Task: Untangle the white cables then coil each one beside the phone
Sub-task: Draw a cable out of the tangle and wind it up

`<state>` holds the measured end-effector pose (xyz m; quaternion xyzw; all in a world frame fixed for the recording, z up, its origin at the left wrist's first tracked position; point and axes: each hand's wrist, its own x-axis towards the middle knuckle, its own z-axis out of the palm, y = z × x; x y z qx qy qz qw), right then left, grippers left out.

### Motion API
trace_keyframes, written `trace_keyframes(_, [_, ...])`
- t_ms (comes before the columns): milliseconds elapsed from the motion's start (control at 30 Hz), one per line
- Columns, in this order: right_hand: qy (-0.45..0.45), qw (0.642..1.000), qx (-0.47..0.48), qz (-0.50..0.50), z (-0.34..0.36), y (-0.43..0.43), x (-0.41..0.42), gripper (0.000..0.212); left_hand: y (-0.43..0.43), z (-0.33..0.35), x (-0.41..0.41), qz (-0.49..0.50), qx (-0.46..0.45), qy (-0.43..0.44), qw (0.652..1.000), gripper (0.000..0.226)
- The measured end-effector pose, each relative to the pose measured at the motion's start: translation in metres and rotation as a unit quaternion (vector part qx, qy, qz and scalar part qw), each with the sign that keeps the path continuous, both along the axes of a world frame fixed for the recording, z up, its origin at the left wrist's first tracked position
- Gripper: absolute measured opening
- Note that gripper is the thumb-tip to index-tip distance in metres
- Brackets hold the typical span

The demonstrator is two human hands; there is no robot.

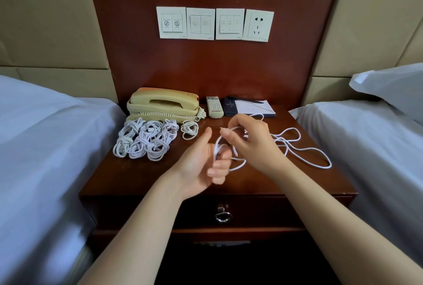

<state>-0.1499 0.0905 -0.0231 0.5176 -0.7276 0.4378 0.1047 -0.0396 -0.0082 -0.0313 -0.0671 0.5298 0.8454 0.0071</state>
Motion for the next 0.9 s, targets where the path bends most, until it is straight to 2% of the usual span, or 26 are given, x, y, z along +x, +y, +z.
trace_keyframes(100, [-0.080, 0.997, -0.019, -0.006, -0.005, -0.001, -0.011, 0.024, 0.006, 0.006, 0.000, -0.017, 0.031, 0.036, 0.999, 0.062])
trace_keyframes(167, [-0.095, 0.995, -0.013, -0.014, -0.009, -0.003, -0.013, 0.031, 0.011, 0.009, -0.001, -0.013, 0.056, 0.063, 0.996, 0.058])
trace_keyframes(300, [-0.078, 0.995, 0.049, -0.044, -0.021, -0.009, -0.019, 0.042, 0.014, 0.014, -0.007, 0.053, 0.100, 0.114, 0.987, 0.051])
trace_keyframes(367, [-0.034, 0.993, 0.084, -0.071, -0.027, -0.012, -0.025, 0.040, 0.013, 0.016, -0.011, 0.103, 0.125, 0.125, 0.979, 0.045])
trace_keyframes(433, [0.032, 0.988, 0.088, -0.122, -0.032, -0.013, -0.033, 0.031, 0.010, 0.016, -0.014, 0.157, 0.147, 0.129, 0.968, 0.044])
trace_keyframes(533, [0.065, 0.983, 0.062, -0.160, -0.035, -0.013, -0.043, 0.028, 0.004, 0.015, -0.021, 0.231, 0.200, 0.137, 0.942, 0.044])
trace_keyframes(700, [-0.027, 0.989, 0.051, -0.139, -0.044, -0.012, -0.049, 0.014, -0.009, 0.008, -0.030, 0.321, 0.285, 0.136, 0.893, 0.043])
trace_keyframes(900, [-0.080, 0.985, -0.027, -0.151, -0.047, -0.026, -0.055, 0.023, -0.012, 0.008, -0.042, 0.360, 0.267, 0.129, 0.885, 0.044])
